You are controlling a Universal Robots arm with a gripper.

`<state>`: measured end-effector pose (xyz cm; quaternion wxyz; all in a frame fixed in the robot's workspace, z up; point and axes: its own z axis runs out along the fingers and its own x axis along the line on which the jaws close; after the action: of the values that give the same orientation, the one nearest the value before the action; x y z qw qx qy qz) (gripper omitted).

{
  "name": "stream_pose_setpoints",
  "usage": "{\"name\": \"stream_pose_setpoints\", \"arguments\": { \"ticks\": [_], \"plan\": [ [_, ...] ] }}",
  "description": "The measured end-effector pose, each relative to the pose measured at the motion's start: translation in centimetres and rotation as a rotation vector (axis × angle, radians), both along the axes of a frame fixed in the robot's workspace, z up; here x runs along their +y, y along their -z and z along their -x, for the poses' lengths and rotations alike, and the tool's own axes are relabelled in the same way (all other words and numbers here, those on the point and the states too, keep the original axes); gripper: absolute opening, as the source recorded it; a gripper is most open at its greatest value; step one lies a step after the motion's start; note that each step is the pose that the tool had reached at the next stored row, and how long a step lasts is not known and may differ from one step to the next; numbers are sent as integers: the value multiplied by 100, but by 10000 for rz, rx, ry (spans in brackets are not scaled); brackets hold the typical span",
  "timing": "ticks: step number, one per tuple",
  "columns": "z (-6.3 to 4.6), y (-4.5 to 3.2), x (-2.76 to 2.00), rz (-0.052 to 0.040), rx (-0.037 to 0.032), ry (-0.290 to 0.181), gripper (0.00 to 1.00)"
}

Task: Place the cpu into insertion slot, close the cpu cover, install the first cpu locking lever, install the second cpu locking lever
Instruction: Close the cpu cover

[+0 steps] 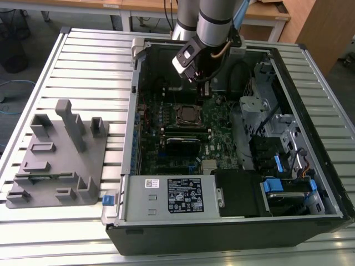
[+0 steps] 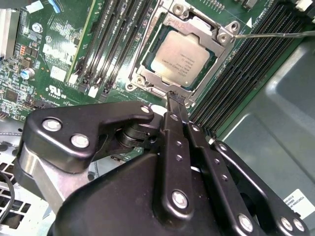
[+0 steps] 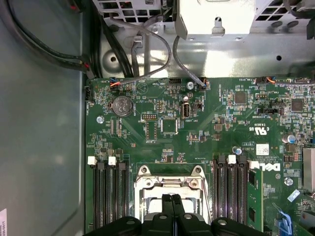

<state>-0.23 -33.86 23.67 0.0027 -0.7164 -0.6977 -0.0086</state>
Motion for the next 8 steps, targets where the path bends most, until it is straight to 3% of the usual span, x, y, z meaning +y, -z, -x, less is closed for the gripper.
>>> {"name": "stream_pose_setpoints", "arguments": {
  "ticks": [8],
  "plan": [
    [106, 26, 14, 25, 0, -2, 10]
  ]
}}
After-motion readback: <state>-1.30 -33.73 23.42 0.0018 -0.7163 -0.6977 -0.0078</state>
